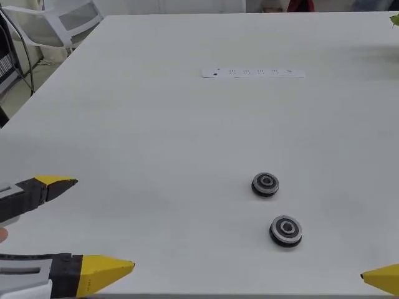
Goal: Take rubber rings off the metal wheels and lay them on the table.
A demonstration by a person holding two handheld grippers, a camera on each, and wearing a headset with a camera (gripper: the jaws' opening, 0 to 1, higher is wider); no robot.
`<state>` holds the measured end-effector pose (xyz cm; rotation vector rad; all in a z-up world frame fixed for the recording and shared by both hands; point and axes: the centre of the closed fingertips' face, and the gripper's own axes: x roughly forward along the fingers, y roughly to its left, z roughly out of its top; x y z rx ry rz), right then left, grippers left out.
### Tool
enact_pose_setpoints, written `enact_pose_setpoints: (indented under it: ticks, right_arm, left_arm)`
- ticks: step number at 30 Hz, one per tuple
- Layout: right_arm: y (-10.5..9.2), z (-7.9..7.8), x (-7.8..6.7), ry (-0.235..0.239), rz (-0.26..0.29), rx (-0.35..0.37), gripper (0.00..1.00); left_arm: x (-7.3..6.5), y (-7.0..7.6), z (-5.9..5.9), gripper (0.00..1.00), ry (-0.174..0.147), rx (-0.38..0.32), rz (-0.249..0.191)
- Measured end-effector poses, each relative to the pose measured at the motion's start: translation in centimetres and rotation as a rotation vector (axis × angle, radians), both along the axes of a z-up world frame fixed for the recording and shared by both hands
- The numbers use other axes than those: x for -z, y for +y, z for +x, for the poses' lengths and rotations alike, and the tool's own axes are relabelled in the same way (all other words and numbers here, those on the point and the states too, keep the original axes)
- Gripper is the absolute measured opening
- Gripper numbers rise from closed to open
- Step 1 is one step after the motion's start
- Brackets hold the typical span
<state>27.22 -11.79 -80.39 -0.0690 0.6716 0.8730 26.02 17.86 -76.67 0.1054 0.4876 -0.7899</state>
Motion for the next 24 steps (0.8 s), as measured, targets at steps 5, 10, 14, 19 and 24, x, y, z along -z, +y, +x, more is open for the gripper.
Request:
enact_pose_setpoints:
  ticks: [5,10,14,19,24]
  right_arm:
    - [0.1,0.1,0.0,0.0,-0.001,-0.008,0.96]
    - [0.3,0.2,-0.1,-0.001,-0.006,-0.023,0.96]
    - [0.5,0.3,-0.1,0.0,-0.012,-0.04,0.95]
    - [0.6,0.4,0.0,-0.002,-0.024,-0.063,0.94]
    - [1.0,0.5,-0.2,-0.006,-0.022,-0.088,0.93]
  left_arm:
    - [-0.2,-0.5,0.2,0.97,-0.004,0.015,-0.006]
    - [-0.3,-1.0,0.5,0.96,-0.006,0.033,-0.002]
    - [-0.6,-1.6,0.7,0.96,-0.014,0.057,-0.001]
    - [-0.4,-2.4,0.6,0.95,0.0,0.108,0.015]
    - [-0.7,-3.2,0.6,0.95,-0.003,0.157,0.008]
